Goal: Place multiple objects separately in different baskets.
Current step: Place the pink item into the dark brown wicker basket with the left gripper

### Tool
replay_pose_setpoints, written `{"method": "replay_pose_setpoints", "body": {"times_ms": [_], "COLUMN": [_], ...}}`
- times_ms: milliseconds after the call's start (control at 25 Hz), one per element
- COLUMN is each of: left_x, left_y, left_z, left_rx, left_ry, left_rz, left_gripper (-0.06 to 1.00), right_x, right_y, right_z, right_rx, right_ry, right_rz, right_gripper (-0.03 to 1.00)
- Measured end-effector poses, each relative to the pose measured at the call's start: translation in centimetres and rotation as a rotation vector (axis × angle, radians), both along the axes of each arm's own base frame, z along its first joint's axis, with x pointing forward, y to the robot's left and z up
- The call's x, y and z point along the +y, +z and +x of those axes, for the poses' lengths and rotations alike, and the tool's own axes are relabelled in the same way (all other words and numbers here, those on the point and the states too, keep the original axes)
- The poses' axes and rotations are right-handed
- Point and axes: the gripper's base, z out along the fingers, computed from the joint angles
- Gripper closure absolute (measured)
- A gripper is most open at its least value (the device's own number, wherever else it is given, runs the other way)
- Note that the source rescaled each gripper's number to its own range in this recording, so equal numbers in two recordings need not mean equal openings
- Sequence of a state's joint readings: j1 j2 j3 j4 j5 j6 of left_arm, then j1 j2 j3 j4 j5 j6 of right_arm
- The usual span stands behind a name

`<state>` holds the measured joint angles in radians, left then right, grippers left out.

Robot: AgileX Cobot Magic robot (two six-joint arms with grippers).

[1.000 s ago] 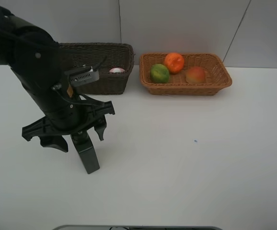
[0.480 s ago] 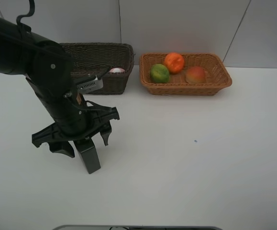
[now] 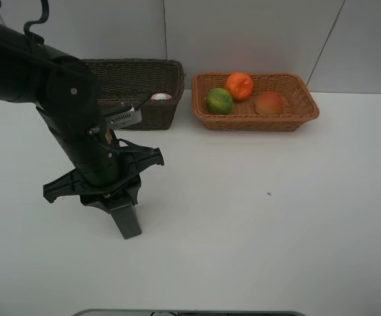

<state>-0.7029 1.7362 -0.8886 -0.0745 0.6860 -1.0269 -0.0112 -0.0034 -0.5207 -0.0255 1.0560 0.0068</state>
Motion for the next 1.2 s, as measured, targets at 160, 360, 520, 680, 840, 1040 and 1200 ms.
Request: {"method": "replay_pose_setpoints", "body": {"times_ms": [160, 360, 520, 680, 840, 1040, 1200], "left_x": [0.0, 0.0, 0.0, 0.0, 0.0, 0.0, 0.2], "left_y": [0.0, 0.0, 0.0, 0.0, 0.0, 0.3, 2.1], "left_z": [0.0, 0.0, 0.0, 0.0, 0.0, -0.1, -0.2], "left_rx": [0.002, 0.004, 0.004, 0.004, 0.005, 0.000, -0.058], "left_ry": [0.002, 0.004, 0.005, 0.005, 0.008, 0.010, -0.008], "left_rz": [-0.001, -0.003, -0.004, -0.004, -0.005, -0.012, -0.060], "left_gripper": [0.50, 0.50, 0.50, 0.50, 0.50, 0.50, 0.50], "right_x": [0.0, 0.0, 0.0, 0.0, 0.0, 0.0, 0.0], "right_y": [0.0, 0.0, 0.0, 0.0, 0.0, 0.0, 0.0], "right_z": [0.0, 0.0, 0.0, 0.0, 0.0, 0.0, 0.0], "right_rx": [0.000, 0.000, 0.000, 0.000, 0.000, 0.000, 0.000], "right_ry": [0.000, 0.000, 0.000, 0.000, 0.000, 0.000, 0.000], "right_rz": [0.000, 0.000, 0.000, 0.000, 0.000, 0.000, 0.000], "right_gripper": [-0.03, -0.03, -0.03, -0.03, -0.03, -0.03, -0.03]}}
